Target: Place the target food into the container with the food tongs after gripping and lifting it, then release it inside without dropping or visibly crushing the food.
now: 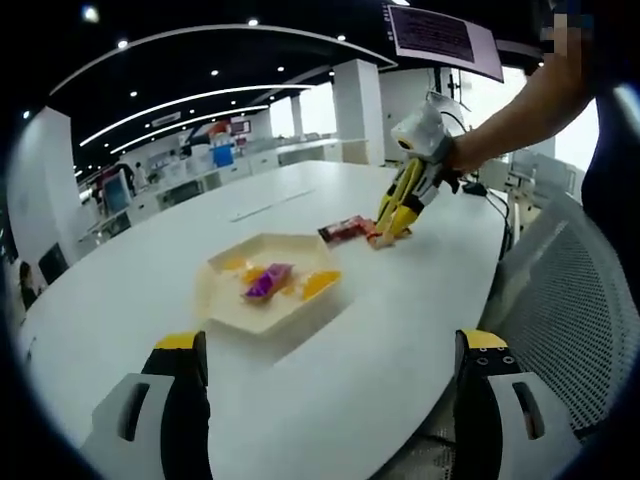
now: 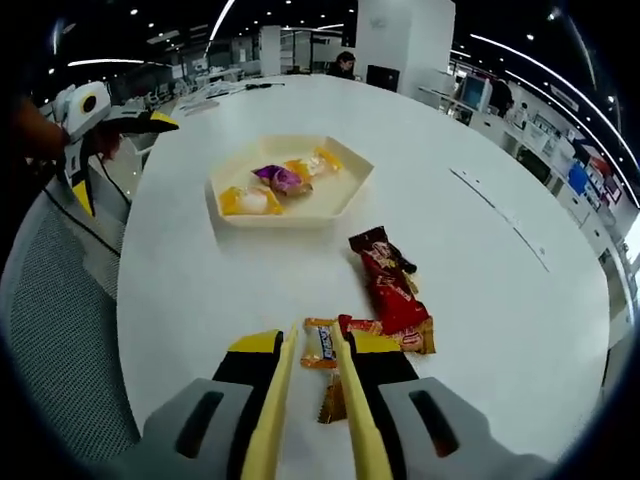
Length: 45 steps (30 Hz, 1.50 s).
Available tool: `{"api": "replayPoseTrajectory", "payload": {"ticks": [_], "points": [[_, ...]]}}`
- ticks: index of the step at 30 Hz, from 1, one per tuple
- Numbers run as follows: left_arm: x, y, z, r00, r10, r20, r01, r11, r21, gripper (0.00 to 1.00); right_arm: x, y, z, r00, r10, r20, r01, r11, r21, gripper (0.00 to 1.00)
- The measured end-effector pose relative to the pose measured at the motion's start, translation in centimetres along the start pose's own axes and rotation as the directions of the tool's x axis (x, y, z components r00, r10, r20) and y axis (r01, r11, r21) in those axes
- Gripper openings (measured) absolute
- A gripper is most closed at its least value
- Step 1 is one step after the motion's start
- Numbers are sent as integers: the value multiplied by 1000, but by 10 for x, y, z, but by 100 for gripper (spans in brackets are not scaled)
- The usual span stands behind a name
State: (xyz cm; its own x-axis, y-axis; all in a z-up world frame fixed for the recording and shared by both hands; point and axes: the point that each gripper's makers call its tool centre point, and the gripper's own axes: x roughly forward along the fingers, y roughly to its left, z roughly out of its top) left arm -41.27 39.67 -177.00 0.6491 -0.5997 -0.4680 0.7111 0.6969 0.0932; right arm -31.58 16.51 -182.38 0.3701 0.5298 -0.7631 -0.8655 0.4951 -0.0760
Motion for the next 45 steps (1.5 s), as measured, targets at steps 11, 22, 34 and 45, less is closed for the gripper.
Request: {"api": "replayPoseTrajectory", "payload": {"ticks": [11, 22, 34, 45], "points": [[0, 0, -2, 1000, 2, -12, -2, 1000, -9, 100, 12, 2, -6, 999, 11, -48, -10, 1000, 28, 24], [1, 0, -3, 1000, -3, -15, 3, 1000, -5, 100, 13, -2, -8, 997, -4, -82, 6, 1000, 29, 20], [0, 4, -1, 1000, 18, -4, -18, 1000, -8, 100, 1, -7, 15, 998, -4, -57, 7, 998, 68, 19], [-1, 6, 0, 1000, 22, 8, -22, 1000, -9, 100, -17, -22, 28, 999, -22, -46, 25, 997, 79, 20]]}}
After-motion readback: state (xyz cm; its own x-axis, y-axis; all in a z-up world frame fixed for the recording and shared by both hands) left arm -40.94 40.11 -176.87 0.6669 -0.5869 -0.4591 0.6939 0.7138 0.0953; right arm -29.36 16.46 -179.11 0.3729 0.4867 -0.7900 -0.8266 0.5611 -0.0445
